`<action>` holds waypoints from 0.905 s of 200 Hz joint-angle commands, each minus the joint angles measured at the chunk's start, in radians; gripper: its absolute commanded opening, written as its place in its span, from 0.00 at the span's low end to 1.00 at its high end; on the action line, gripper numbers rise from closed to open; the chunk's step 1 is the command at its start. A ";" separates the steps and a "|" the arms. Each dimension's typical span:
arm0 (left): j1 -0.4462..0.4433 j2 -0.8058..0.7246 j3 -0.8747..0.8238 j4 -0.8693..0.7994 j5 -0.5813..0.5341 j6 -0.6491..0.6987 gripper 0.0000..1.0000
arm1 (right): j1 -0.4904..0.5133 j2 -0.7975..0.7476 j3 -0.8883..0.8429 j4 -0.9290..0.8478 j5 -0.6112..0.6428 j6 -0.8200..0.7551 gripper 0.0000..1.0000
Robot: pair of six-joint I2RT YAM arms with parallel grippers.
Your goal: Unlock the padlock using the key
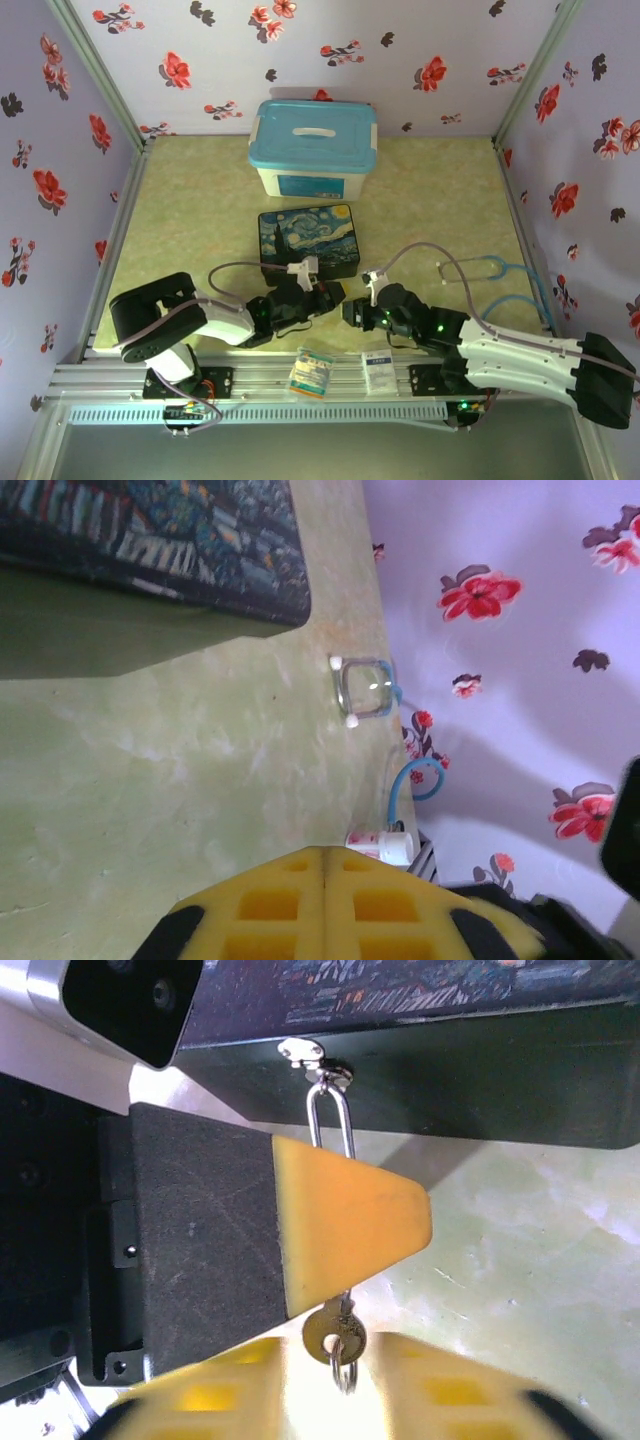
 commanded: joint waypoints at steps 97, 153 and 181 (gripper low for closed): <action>0.024 -0.453 0.015 -0.150 -0.144 0.212 0.00 | -0.100 -0.066 -0.121 0.832 -0.188 0.267 0.98; 0.040 -0.550 0.023 -0.194 -0.143 0.227 0.00 | -0.100 0.163 -0.073 1.129 -0.289 0.320 0.82; 0.039 -0.551 -0.004 -0.137 -0.154 0.212 0.00 | -0.099 0.247 -0.052 1.233 -0.311 0.341 0.68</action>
